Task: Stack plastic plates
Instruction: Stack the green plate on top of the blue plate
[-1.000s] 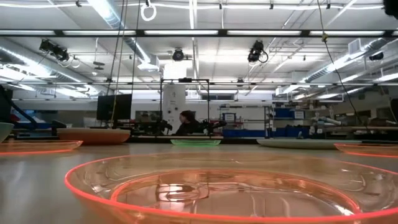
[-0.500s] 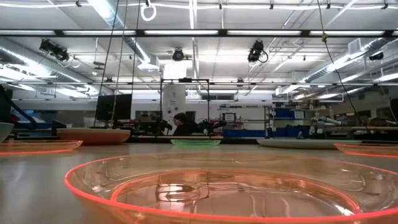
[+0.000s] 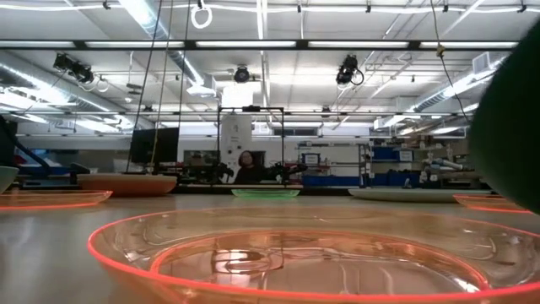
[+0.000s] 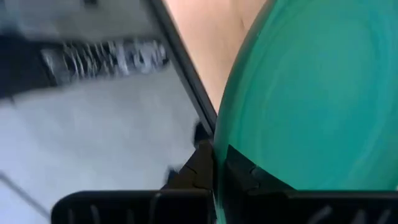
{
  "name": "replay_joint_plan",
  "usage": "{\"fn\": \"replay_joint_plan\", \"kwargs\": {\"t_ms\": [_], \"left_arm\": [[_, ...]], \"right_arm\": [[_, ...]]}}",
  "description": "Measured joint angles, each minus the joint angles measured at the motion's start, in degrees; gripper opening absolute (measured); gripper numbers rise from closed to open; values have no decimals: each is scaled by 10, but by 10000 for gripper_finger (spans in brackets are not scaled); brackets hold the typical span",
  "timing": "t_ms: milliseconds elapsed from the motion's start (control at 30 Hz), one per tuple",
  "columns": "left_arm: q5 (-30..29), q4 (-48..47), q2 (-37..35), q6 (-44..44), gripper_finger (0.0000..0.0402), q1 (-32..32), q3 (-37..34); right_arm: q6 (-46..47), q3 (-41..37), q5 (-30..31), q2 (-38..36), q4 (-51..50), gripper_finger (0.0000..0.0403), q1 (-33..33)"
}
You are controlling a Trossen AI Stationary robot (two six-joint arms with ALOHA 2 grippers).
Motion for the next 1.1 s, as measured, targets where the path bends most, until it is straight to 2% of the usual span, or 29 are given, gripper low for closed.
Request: {"fn": "replay_joint_plan", "kwargs": {"t_ms": [67,133,367,567,733,833,1100], "left_arm": [[5,35,0,69,191,27,0],[14,46,0,121,201,55,0],[84,129,0,203,228,147,-34],[98,248,0,282,227,173,-93],[116,319,0,328,227,200,-128],[154,321,0,335,227,223,-134],[158,271,0,407,227,282,-135]], "right_arm": [[-21,6,-28,0,-20,12,-9],[-43,7,-24,-7,-19,12,-16],[-93,10,73,-17,-17,12,-23],[-160,11,139,-18,-18,12,-20],[-255,11,162,-18,-16,12,-33],[-301,11,164,-19,-16,12,-51],[-412,11,167,-31,10,12,-101]]}}
